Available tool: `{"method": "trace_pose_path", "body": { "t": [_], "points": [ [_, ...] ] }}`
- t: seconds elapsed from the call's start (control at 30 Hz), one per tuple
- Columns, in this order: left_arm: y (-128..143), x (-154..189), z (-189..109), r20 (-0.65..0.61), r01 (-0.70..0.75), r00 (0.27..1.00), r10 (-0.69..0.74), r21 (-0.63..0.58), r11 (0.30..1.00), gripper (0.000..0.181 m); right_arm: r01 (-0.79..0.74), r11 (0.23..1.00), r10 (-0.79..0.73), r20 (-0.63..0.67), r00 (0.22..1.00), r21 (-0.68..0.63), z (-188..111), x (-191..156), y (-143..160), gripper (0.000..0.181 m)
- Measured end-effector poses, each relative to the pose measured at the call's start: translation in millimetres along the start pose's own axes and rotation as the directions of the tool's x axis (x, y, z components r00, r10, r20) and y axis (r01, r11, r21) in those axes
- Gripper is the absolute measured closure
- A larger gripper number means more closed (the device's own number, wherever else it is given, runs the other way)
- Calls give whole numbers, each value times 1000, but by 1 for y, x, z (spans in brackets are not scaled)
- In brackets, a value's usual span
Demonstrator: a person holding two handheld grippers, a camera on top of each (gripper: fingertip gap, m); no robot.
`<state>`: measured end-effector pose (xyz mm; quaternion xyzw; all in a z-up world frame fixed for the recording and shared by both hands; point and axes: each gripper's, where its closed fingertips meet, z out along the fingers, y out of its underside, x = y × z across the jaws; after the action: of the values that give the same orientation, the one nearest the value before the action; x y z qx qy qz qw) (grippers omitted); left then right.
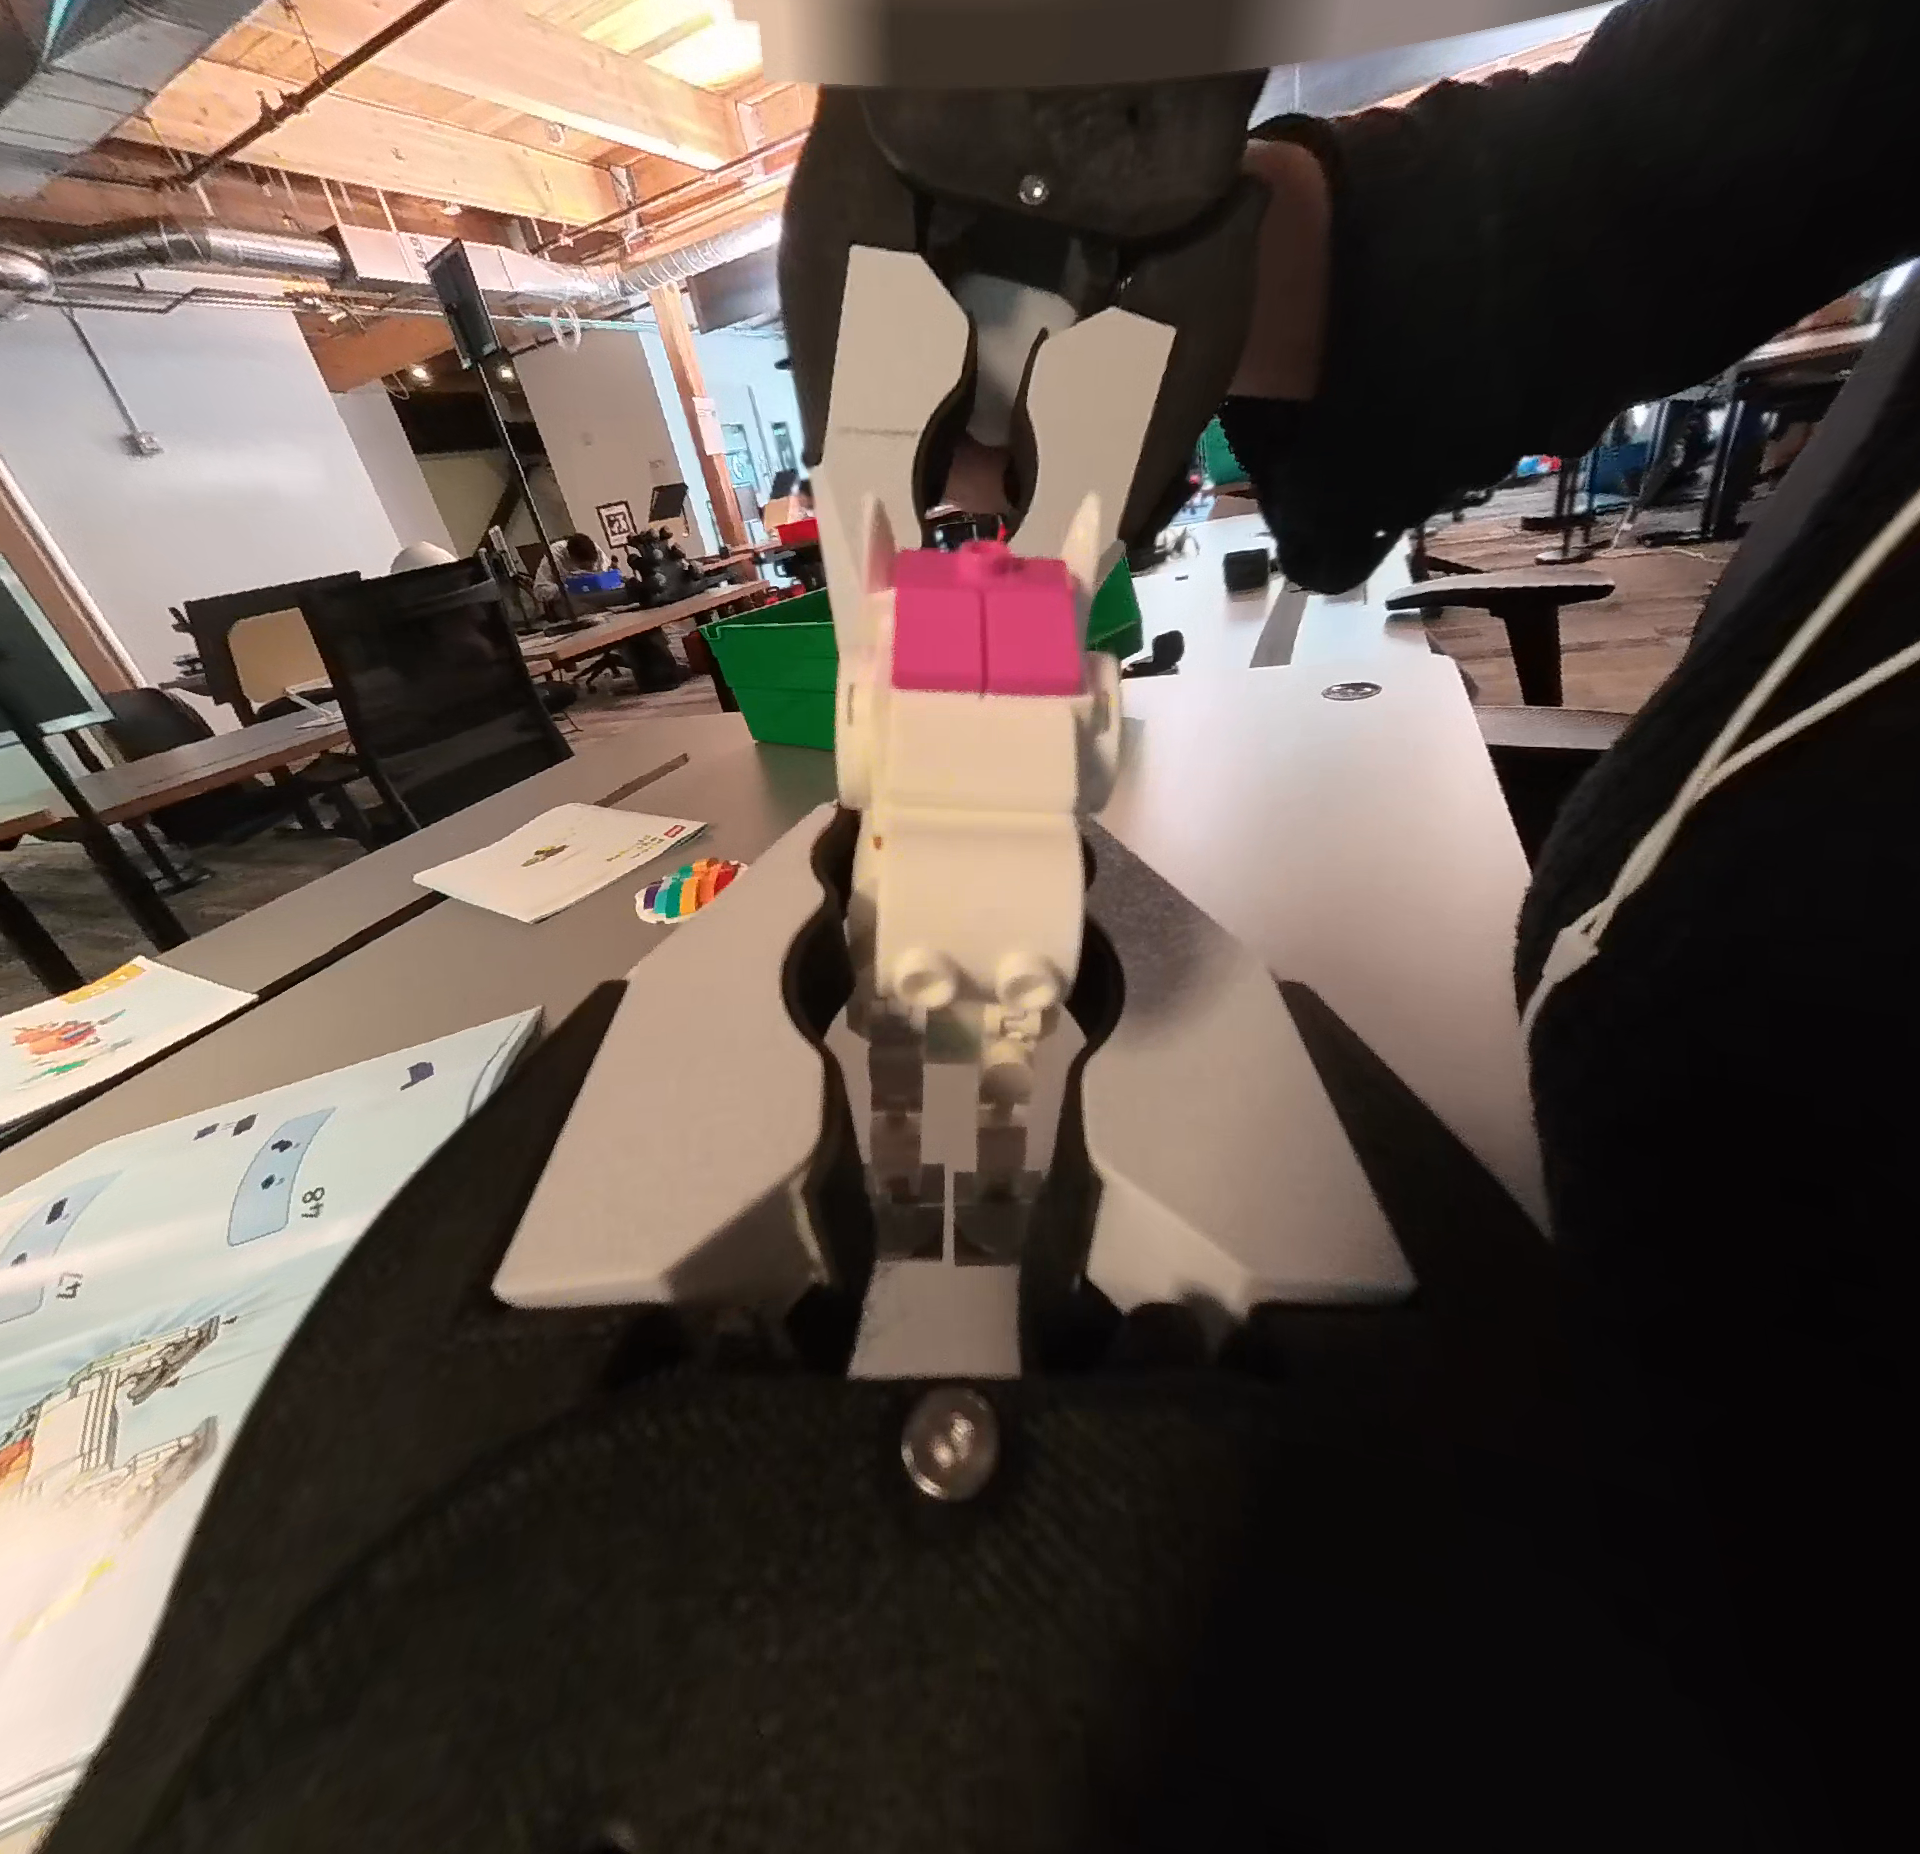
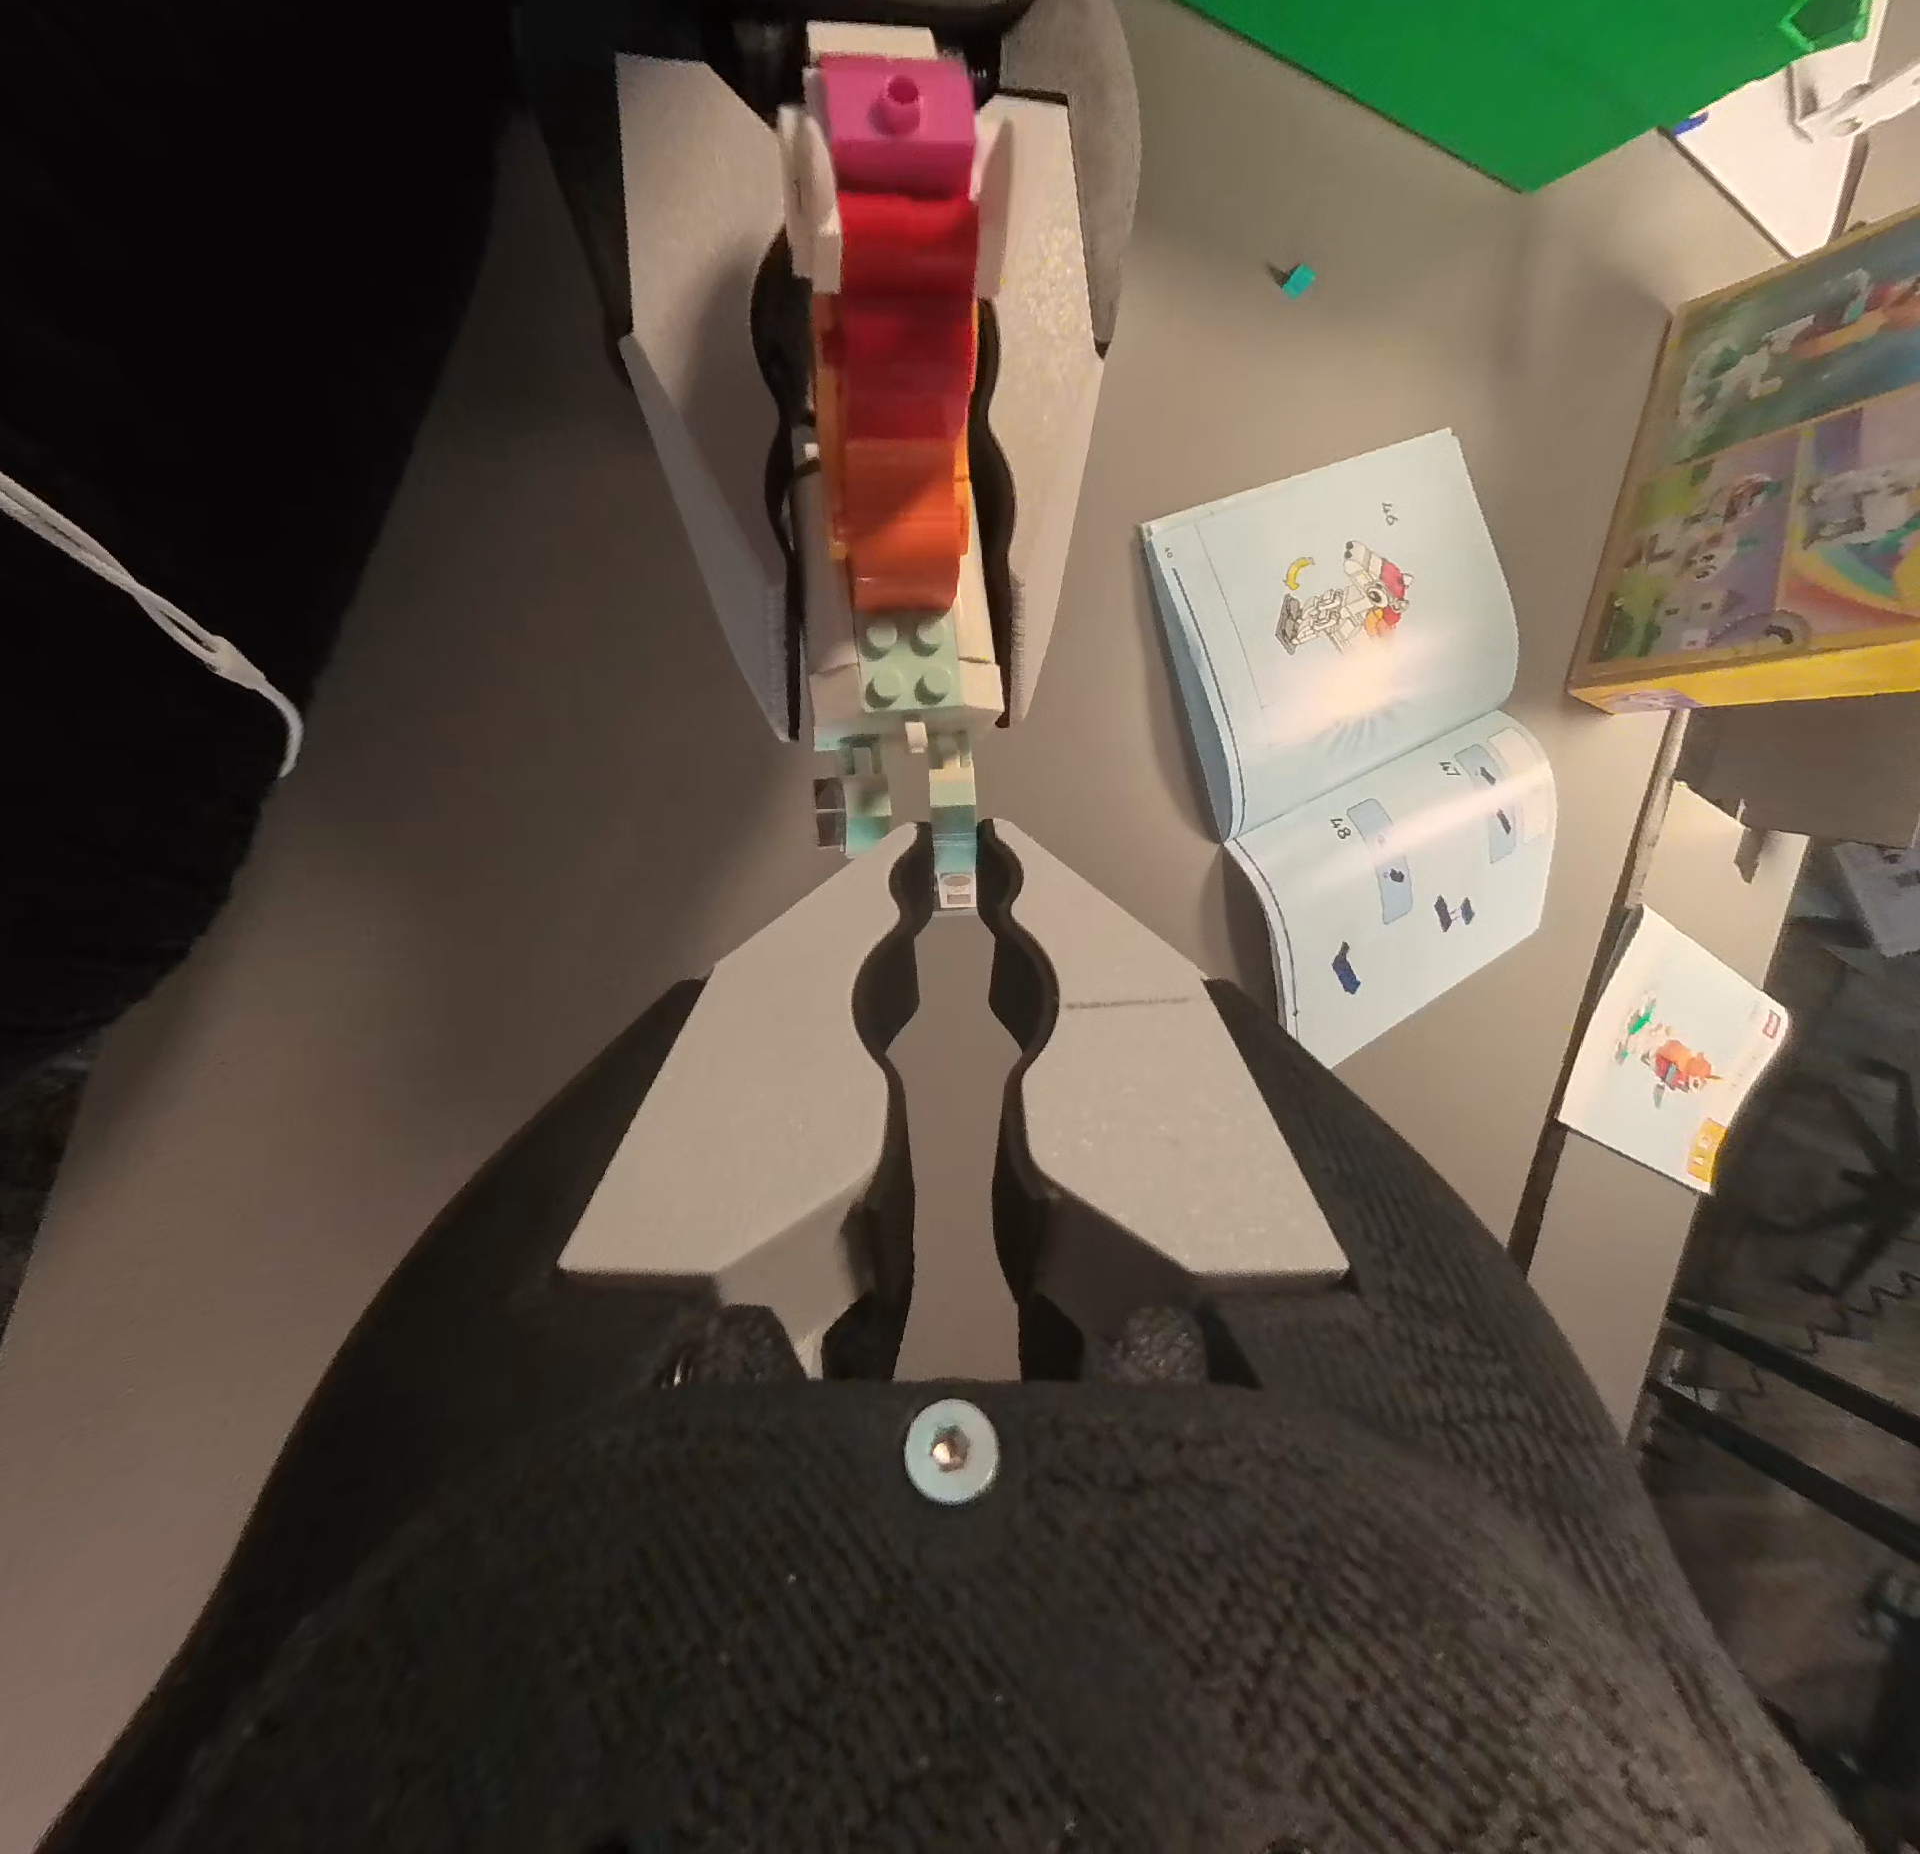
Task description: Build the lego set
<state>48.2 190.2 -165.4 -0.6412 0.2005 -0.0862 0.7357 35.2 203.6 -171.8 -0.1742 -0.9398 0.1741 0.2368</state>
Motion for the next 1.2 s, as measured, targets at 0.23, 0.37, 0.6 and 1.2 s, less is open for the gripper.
{"method": "trace_pose_path", "body": {
  "t": [0.23, 0.37, 0.6, 1.2],
  "points": [
    [0, 3, 0, 0, -51, 999, 51, -5, 999, 143, -25, 999, 23, 53, 998, 34, 0, -4, -1, 177],
    [2, 3, 0, 12, -75, 997, 76, -22, 997, 143, -2, 1000, 2, 54, 999, 0, 2, -4, 1, 177],
    [5, 2, 1, 27, -102, 994, 103, -46, 994, 143, 27, 999, -25, 60, 998, -27, 5, -4, 3, 177],
    [6, 6, 3, -38, 36, 999, -37, -28, 999, 144, -95, 993, 84, 141, 986, 74, 5, -9, 7, 176]
  ]
}}
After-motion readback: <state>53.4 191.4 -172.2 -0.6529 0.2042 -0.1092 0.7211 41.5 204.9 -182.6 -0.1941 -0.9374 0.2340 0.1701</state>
